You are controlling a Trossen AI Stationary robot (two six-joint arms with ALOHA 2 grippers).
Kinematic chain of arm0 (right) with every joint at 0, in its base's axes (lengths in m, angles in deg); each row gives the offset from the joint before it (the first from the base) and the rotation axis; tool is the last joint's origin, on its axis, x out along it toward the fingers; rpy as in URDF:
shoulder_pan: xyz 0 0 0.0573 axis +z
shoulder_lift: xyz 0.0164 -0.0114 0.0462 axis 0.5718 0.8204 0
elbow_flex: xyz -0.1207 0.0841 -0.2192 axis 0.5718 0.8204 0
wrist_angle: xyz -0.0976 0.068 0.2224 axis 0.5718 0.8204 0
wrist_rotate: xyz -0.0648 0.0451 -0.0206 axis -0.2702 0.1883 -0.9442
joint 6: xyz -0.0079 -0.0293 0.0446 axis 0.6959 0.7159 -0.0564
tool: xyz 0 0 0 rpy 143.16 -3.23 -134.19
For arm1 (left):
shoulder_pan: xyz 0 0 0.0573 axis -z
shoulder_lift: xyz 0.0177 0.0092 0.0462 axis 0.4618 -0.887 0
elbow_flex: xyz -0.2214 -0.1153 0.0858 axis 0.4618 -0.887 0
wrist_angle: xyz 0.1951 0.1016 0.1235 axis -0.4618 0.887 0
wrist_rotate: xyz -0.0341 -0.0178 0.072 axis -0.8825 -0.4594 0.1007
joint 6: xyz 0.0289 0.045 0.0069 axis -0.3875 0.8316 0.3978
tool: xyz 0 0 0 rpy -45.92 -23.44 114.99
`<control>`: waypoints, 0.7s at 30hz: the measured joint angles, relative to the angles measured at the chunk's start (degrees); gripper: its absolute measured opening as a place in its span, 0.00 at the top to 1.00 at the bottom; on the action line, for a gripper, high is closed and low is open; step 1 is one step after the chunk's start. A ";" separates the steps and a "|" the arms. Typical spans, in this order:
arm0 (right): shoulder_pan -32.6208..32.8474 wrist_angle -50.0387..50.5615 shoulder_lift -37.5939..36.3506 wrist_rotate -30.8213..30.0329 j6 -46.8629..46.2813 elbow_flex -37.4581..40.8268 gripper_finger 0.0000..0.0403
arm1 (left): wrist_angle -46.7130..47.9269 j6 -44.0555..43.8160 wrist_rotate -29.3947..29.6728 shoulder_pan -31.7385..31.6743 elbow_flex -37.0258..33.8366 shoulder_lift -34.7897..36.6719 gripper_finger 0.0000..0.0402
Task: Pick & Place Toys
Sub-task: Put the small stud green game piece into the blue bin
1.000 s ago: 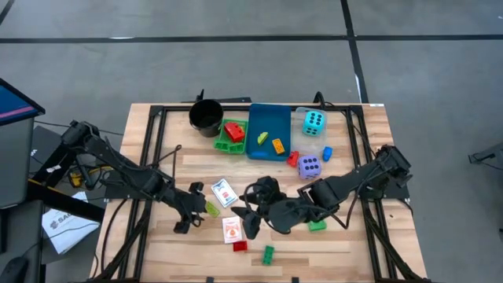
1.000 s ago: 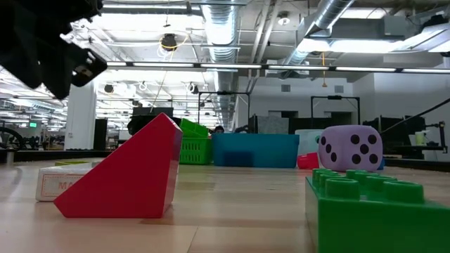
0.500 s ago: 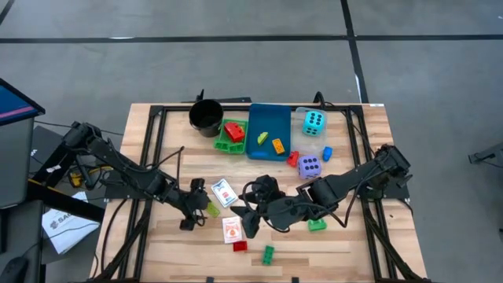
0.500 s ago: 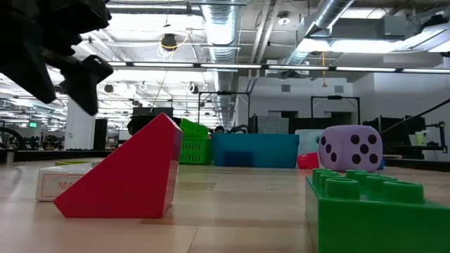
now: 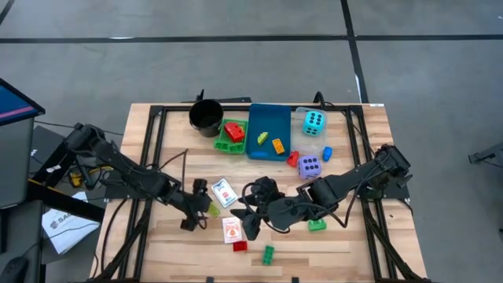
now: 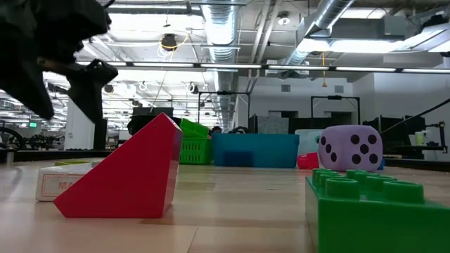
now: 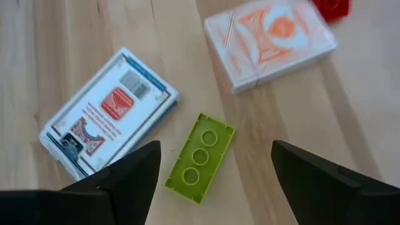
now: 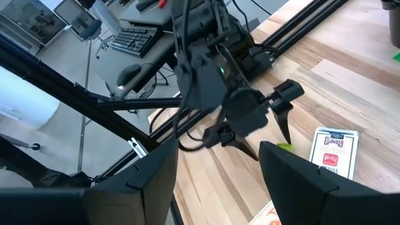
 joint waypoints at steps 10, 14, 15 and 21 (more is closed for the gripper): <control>0.04 -0.02 0.00 0.00 -0.02 0.00 0.46 | -8.43 -0.17 0.13 -0.02 -0.04 -9.62 0.26; 0.04 -0.02 0.00 0.00 0.00 0.00 0.46 | -8.14 -0.17 0.13 -0.02 -0.04 -10.95 0.26; 0.04 0.00 0.00 0.00 0.00 0.00 0.46 | -8.41 -0.17 0.13 -0.02 -0.04 -11.33 0.26; 0.02 0.02 0.00 0.00 0.00 0.00 0.46 | -8.54 -0.04 0.12 -0.02 -0.02 -13.99 0.26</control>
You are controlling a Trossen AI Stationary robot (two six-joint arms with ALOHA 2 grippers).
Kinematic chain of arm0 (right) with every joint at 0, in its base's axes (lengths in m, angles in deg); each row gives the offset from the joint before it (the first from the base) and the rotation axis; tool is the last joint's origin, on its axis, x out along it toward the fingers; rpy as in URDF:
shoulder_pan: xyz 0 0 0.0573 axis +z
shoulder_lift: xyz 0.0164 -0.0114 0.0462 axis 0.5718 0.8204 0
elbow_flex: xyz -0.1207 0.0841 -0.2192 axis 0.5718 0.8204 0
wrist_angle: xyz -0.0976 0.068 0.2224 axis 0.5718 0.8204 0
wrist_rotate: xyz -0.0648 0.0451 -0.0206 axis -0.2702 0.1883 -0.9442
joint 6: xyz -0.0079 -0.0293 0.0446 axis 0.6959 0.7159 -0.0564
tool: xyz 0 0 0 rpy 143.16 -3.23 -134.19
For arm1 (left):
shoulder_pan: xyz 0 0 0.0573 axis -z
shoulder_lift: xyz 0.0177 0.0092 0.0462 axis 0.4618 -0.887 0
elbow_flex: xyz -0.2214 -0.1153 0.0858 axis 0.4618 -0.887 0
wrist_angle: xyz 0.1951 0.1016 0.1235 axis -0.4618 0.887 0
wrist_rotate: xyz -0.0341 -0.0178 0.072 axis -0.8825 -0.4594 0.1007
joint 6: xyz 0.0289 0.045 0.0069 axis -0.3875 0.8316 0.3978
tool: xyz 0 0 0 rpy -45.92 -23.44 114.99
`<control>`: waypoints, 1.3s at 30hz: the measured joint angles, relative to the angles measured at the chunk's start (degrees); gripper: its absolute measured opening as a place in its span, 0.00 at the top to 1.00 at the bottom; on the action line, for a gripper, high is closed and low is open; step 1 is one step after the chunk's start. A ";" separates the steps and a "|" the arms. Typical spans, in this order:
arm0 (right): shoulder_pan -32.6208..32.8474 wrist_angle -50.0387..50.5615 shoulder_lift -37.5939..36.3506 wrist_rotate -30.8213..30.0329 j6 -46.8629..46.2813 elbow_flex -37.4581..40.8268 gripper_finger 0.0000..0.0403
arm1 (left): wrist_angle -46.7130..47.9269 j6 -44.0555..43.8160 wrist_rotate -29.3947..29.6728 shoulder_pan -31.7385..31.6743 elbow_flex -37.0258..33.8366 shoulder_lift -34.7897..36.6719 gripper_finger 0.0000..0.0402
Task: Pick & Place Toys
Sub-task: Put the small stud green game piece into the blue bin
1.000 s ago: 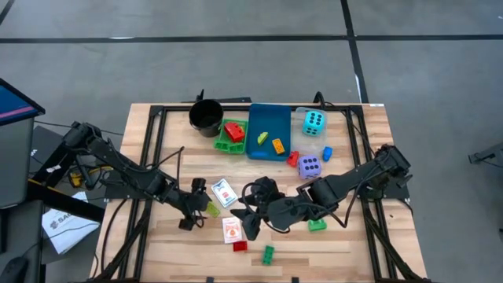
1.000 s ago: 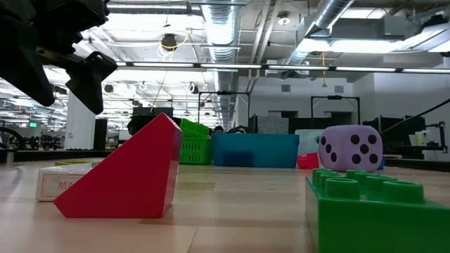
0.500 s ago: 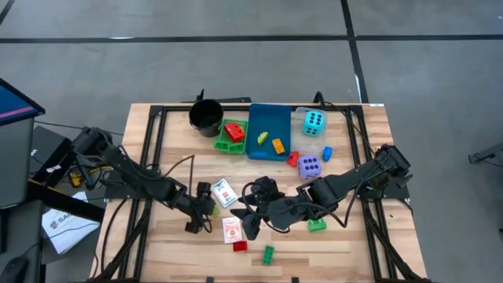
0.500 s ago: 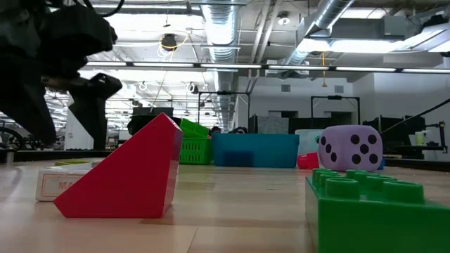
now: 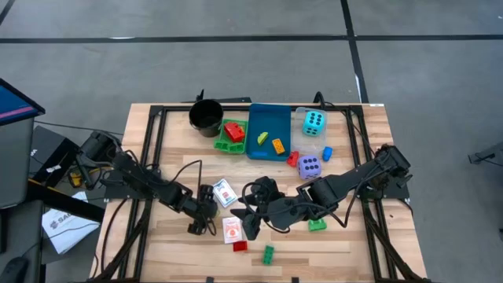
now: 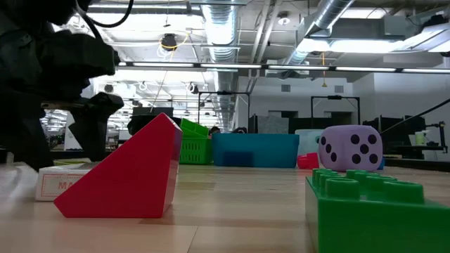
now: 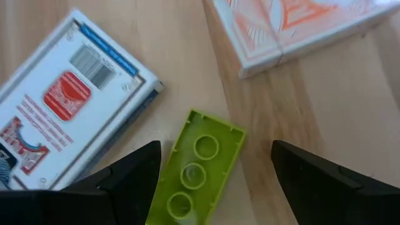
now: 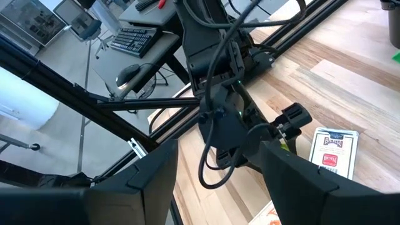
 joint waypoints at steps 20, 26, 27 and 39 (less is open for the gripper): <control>0.00 0.00 0.00 0.00 0.00 0.00 0.46 | 0.23 -3.90 -3.72 0.00 0.02 -0.12 0.70; -0.07 -1.71 0.00 -0.07 2.33 0.00 0.46 | 0.84 -7.11 -5.15 0.00 -0.11 2.05 0.70; -0.20 -1.71 -0.04 -0.07 2.38 0.00 0.46 | 0.58 -7.70 -5.15 0.00 -0.11 3.27 0.70; -1.08 -0.91 -1.20 -0.15 7.96 -0.07 0.46 | -0.77 -22.10 -1.71 -4.49 -0.05 32.85 0.70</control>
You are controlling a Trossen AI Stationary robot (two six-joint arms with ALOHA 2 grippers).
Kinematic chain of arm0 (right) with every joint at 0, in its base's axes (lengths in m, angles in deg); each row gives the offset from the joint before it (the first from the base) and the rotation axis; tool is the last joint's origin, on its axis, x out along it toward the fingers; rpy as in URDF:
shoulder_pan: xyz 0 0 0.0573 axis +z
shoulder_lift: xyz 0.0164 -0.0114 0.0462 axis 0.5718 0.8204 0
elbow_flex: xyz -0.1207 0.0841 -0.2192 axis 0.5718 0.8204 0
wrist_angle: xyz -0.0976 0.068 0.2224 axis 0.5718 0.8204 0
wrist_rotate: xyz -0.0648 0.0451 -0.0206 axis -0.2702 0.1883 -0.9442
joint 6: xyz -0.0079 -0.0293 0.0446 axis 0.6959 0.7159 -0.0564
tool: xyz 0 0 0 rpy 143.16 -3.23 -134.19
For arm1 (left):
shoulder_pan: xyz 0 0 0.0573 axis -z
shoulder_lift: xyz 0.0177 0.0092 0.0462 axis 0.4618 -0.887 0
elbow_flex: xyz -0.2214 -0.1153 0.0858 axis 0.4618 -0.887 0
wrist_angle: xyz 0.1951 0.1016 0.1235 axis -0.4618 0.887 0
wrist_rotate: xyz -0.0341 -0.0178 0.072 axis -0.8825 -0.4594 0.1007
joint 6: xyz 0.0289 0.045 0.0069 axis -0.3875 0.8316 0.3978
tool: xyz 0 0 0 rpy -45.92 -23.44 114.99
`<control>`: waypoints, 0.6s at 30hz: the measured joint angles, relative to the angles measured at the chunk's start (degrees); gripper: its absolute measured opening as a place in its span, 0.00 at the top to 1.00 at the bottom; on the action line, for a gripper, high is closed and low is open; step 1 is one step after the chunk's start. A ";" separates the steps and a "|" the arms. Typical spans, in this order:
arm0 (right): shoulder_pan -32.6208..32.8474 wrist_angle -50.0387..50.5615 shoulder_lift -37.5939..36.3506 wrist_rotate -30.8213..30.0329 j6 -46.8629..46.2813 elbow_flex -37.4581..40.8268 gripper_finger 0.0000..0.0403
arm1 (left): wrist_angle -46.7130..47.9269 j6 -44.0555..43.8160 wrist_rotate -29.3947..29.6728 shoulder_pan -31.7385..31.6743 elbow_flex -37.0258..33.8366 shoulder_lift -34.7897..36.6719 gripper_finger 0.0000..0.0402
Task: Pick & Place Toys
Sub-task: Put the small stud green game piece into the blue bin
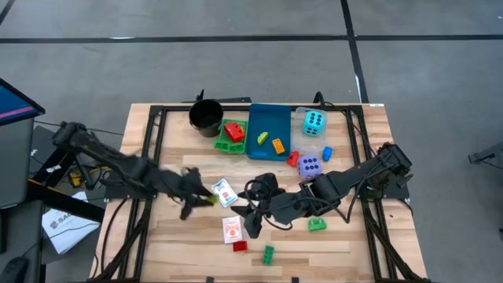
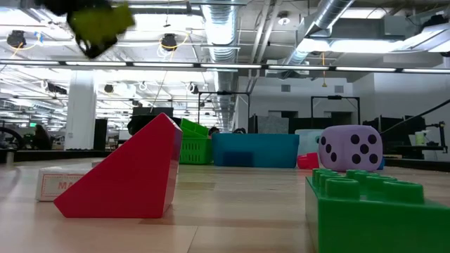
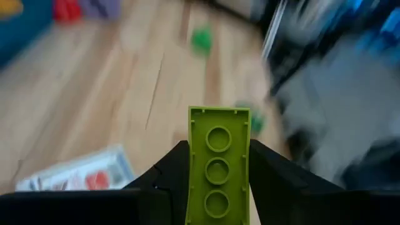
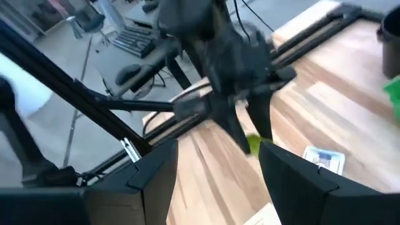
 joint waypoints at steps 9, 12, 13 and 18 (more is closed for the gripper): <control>-4.22 -1.39 -1.12 0.82 14.32 -0.02 0.46 | -0.65 -16.09 -0.05 -3.46 0.06 18.99 0.70; -5.78 -4.10 -1.08 4.04 21.83 -0.02 0.46 | -0.79 -26.91 -0.25 -3.44 0.07 21.13 0.70; -6.28 -5.53 -1.08 5.67 24.32 -0.02 0.46 | -1.18 -29.68 -0.89 -3.45 0.07 21.24 0.70; -8.97 -8.80 -0.64 12.39 33.87 0.00 0.46 | -9.08 -35.48 -7.32 -3.44 0.07 18.74 0.67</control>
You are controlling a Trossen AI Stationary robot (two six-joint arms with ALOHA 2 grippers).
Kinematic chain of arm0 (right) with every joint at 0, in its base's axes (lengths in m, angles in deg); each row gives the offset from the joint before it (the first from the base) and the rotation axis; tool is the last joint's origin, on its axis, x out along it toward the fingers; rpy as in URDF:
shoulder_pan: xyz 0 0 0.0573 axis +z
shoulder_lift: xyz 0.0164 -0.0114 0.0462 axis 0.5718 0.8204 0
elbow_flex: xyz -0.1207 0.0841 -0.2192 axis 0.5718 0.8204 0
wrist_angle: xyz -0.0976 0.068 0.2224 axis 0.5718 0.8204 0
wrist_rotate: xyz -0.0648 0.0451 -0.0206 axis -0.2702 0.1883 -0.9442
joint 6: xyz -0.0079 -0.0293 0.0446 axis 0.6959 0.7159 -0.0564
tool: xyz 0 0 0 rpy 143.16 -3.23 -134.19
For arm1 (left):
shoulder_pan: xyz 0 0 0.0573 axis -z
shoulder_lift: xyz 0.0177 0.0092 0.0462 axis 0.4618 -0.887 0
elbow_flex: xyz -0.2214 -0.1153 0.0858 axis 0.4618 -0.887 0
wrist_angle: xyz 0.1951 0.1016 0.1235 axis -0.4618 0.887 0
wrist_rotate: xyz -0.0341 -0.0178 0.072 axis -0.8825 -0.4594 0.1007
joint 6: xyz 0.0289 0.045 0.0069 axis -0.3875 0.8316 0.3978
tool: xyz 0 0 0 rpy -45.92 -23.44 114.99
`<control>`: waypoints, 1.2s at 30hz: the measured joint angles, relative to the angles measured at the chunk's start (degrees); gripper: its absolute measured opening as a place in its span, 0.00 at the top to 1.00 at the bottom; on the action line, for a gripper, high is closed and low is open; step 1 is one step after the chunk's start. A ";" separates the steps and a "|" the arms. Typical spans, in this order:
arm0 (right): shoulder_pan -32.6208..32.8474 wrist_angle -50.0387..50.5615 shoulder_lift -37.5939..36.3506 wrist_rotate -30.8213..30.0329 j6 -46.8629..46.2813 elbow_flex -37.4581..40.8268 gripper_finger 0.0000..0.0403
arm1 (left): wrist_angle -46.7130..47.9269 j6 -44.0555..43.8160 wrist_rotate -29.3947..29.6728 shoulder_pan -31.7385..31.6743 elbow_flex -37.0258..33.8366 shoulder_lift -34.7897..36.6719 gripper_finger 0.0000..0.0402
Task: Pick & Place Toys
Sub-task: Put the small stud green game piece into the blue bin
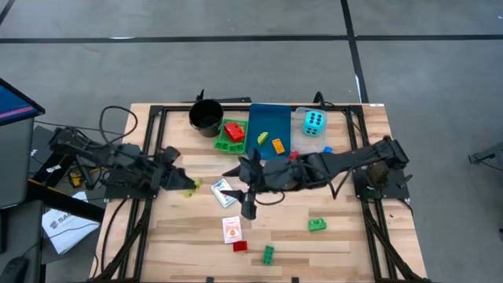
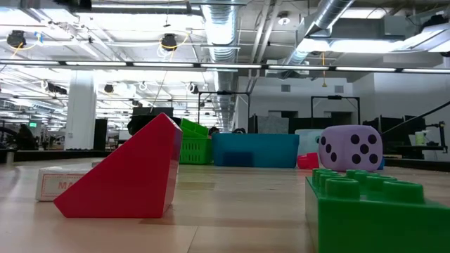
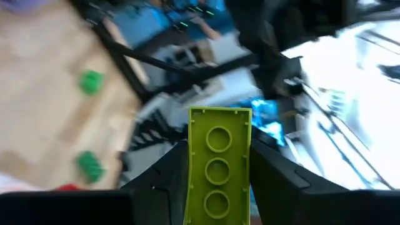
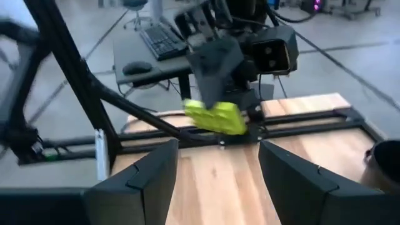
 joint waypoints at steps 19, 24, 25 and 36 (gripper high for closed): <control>-4.35 -2.37 0.00 17.73 3.15 0.02 0.46 | -24.64 -2.58 -5.26 -0.20 0.02 -15.33 0.68; -4.35 -2.34 0.00 17.88 3.15 0.02 0.46 | -30.56 -2.50 -5.24 -1.56 0.02 -16.54 0.68; -4.35 -2.39 0.00 17.89 3.15 0.02 0.46 | -31.27 -2.48 -5.23 -1.89 0.06 -16.66 0.68; -4.26 -2.52 0.00 17.99 3.09 0.02 0.46 | -31.37 -2.48 -5.21 -2.84 0.04 -17.27 0.68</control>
